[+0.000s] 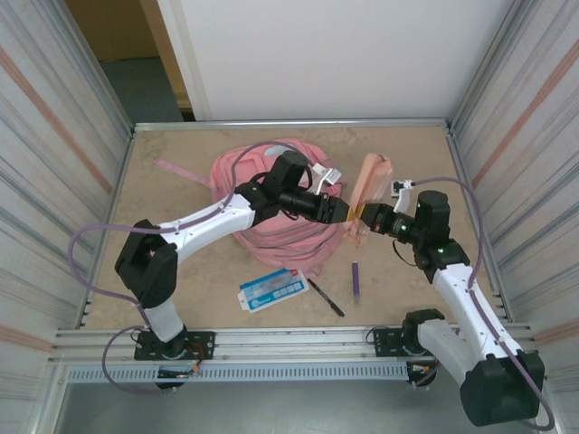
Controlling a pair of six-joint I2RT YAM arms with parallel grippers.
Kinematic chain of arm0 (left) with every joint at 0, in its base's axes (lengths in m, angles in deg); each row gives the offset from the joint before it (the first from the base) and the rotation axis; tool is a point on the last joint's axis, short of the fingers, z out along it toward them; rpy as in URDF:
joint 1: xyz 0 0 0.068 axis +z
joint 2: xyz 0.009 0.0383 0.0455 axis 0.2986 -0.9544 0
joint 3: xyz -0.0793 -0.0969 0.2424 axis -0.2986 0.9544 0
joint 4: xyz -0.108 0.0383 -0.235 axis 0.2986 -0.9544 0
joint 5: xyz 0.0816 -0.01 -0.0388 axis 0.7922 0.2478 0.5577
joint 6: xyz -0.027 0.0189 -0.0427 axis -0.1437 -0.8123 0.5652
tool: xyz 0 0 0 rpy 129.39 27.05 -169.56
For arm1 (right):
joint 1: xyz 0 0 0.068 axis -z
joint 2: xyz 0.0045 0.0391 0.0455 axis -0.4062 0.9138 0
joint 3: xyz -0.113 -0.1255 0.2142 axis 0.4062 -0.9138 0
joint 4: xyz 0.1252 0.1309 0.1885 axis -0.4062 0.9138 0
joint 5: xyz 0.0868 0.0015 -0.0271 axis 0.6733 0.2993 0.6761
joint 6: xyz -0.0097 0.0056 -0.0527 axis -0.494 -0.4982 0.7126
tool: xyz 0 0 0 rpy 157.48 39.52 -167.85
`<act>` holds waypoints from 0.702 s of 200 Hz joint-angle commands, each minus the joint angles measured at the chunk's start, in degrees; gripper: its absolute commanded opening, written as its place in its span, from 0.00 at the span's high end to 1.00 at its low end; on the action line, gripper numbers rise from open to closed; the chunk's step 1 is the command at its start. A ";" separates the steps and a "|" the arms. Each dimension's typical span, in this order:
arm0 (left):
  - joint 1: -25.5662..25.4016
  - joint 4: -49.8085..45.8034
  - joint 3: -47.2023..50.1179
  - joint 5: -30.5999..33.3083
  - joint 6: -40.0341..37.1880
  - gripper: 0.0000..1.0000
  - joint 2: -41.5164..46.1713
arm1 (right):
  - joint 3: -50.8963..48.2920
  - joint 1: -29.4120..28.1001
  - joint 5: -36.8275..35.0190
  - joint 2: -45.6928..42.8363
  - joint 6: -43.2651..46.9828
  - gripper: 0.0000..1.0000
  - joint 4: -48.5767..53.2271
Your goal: Pack the student bag
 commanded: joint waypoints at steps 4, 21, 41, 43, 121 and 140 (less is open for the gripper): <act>-0.63 3.01 0.98 -2.29 0.23 0.52 1.23 | 1.47 -2.41 1.73 -0.12 -1.45 1.00 -4.84; -0.50 -0.01 0.36 -0.34 -0.95 0.55 0.56 | 0.64 -4.66 1.00 -1.07 -1.53 1.00 -7.61; 0.30 -1.86 0.12 0.50 -1.68 0.70 0.79 | 1.24 -6.57 0.01 -1.22 -0.52 1.00 -7.59; 0.40 -1.70 0.34 0.73 -1.73 0.72 1.04 | 1.36 -6.66 0.05 -1.16 -0.45 1.00 -7.47; 3.00 -4.47 4.46 5.50 -7.83 0.79 5.26 | 2.51 -9.62 -1.33 -2.32 -0.91 1.00 -9.24; 3.19 -4.05 6.10 6.58 -8.00 0.73 6.00 | 3.86 -9.98 -0.27 -2.20 -1.02 1.00 -8.79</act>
